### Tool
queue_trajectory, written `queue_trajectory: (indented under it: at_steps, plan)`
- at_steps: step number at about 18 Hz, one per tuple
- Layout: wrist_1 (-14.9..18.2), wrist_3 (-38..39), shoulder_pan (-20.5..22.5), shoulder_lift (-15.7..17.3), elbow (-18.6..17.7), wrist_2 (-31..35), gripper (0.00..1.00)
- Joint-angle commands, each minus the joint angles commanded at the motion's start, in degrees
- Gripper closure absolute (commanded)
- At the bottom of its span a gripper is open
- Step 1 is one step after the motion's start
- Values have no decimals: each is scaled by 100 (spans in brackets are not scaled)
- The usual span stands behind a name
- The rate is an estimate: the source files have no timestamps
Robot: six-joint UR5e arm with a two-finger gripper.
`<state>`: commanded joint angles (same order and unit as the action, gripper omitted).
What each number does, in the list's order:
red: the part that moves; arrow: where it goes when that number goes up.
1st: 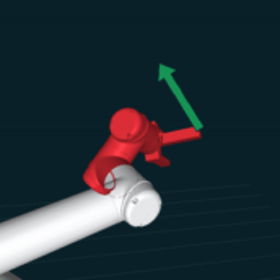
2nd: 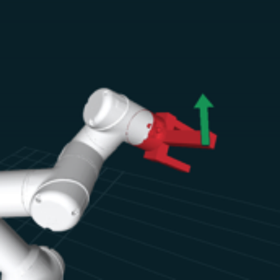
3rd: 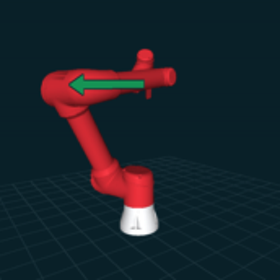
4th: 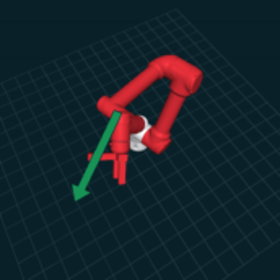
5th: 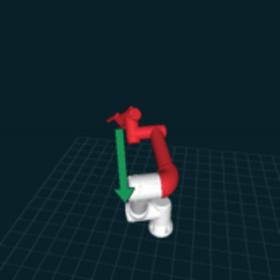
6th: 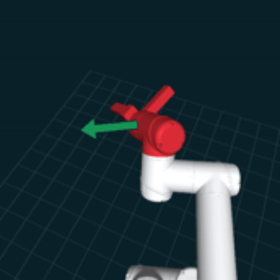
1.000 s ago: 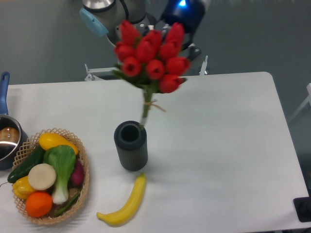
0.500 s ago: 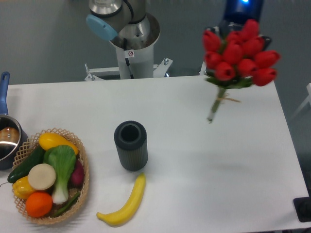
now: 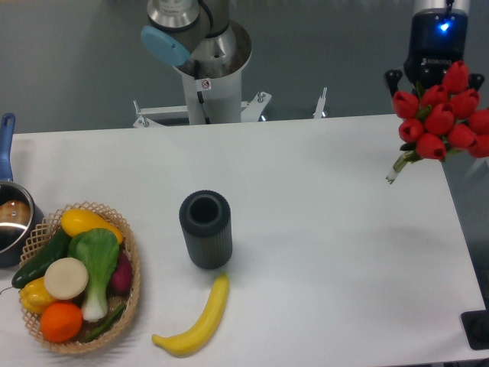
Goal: Pick up the flowers from the vase
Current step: 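Carry the tulip bunch up and away from the vase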
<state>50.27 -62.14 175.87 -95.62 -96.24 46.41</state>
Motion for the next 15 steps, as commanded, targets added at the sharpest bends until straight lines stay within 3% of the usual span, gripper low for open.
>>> queue_trajectory:
  at_steps: [15]
  plan:
    - [0, 0, 0, -114, 26, -26, 56]
